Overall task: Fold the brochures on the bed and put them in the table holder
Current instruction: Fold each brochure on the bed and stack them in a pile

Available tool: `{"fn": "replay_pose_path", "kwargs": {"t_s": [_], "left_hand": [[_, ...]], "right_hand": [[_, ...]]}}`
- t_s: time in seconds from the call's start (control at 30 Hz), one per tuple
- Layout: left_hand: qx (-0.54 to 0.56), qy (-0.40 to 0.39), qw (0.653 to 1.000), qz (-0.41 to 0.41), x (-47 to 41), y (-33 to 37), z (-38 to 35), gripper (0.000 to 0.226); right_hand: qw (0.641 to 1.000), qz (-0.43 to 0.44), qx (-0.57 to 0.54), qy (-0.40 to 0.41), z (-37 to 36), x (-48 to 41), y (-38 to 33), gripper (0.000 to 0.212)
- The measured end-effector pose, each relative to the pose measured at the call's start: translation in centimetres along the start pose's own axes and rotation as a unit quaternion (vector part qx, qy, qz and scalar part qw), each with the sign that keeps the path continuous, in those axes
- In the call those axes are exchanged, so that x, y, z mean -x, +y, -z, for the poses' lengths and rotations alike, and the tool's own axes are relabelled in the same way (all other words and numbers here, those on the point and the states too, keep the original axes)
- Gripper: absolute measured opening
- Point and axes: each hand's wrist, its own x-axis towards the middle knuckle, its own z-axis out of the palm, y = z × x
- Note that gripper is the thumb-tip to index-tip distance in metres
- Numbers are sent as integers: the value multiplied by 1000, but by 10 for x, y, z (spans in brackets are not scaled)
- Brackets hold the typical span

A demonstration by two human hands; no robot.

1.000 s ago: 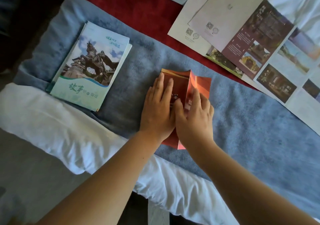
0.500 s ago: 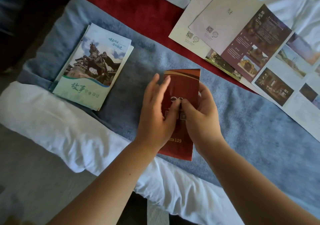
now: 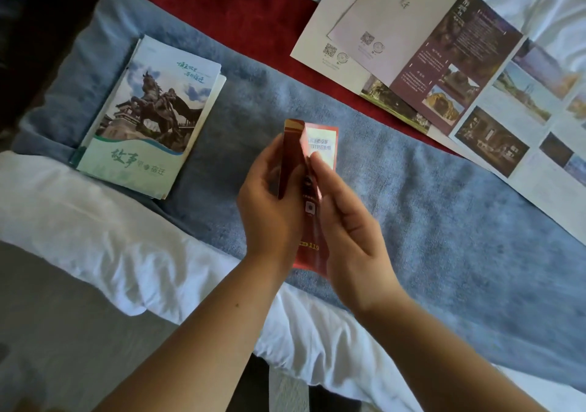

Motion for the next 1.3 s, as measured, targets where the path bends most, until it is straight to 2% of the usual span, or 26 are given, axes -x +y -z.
{"fn": "replay_pose_path", "kwargs": {"t_s": [0.07, 0.2, 0.3, 0.4, 0.47, 0.53, 0.6, 0.67, 0.73, 0.8, 0.9, 0.97, 1.03, 1.13, 1.2, 1.3], "left_hand": [[23, 7, 1000, 5, 0, -2, -1, 37], [38, -6, 999, 21, 0, -6, -2, 33], [22, -38, 999, 16, -2, -8, 1, 30], [88, -109, 989, 41, -3, -4, 2, 37], [142, -178, 972, 49, -1, 1, 3, 62], [102, -224, 969, 37, 3, 4, 7, 88], [-26, -241, 970, -3, 7, 5, 11, 96], [-114, -238, 959, -106, 7, 5, 14, 88], [-118, -237, 946, -188, 4, 7, 14, 74], [-117, -237, 945, -193, -1, 7, 14, 67], [-93, -226, 947, -208, 0, 7, 14, 59], [-148, -208, 937, -238, 1, 7, 13, 66], [-252, -180, 917, -252, 1, 9, 14, 78], [-336, -161, 888, -269, 3, 14, 19, 92], [-367, -148, 879, -267, 1, 15, 23, 100], [-401, -135, 866, -266, -1, 12, 26, 107]], "right_hand": [[996, 35, 76, 13, -1, 0, 2, 42], [960, 120, 236, 88, 2, -7, 4, 42], [930, 88, 344, 92, 3, -15, 12, 43], [955, 6, 292, 48, -3, -16, 9, 56], [971, -22, 234, 34, -9, -17, 3, 61], [986, -39, 161, 25, -13, -16, -4, 69], [995, -49, 87, 19, -16, -15, -7, 62], [998, -66, 14, 17, -16, -17, -11, 63], [997, -80, -14, 16, -14, -20, -13, 70], [995, -94, -30, 8, -12, -23, -13, 74], [992, -111, -54, -17, -7, -28, -6, 69], [991, -110, -66, -27, -6, -30, -6, 74], [993, -92, -64, -41, -5, -32, -4, 74], [999, -31, 9, -18, -3, -34, -4, 72], [992, 25, 122, 28, 2, -35, -4, 79], [940, 84, 314, 101, 6, -33, -5, 70]]}}
